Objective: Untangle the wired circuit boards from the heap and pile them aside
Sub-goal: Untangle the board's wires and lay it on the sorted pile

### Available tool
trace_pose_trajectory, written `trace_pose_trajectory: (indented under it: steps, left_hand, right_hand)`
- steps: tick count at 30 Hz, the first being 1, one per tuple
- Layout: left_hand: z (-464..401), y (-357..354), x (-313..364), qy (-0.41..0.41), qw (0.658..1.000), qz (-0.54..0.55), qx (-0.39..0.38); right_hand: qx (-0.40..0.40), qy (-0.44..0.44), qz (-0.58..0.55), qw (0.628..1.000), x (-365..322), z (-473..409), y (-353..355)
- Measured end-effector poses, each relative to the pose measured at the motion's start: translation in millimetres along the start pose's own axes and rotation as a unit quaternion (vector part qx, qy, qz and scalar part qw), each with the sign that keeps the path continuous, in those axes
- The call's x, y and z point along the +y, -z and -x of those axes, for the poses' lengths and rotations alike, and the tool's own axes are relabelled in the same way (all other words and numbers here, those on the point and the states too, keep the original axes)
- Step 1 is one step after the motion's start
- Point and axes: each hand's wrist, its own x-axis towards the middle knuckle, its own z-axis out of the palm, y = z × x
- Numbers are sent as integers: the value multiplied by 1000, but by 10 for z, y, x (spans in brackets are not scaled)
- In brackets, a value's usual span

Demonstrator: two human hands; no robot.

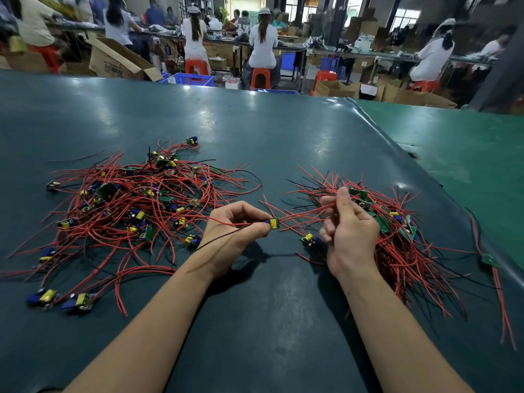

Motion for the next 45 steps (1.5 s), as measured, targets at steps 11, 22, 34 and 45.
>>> trace_pose_trajectory:
  steps: [11, 22, 34, 45]
  left_hand:
    - [4, -9, -5, 6, 1000, 17, -5]
    - [-52, -9, -41, 23, 995, 98, 28]
    - [-32, 19, -67, 16, 996, 78, -50]
    - [-39, 25, 2, -12, 990, 138, -13]
  right_hand:
    - [10, -6, -52, 999, -69, 4, 32]
    - [-41, -84, -69, 993, -99, 22, 13]
    - [-136, -135, 116, 975, 35, 187, -68]
    - [18, 20, -1, 1000, -114, 28, 25]
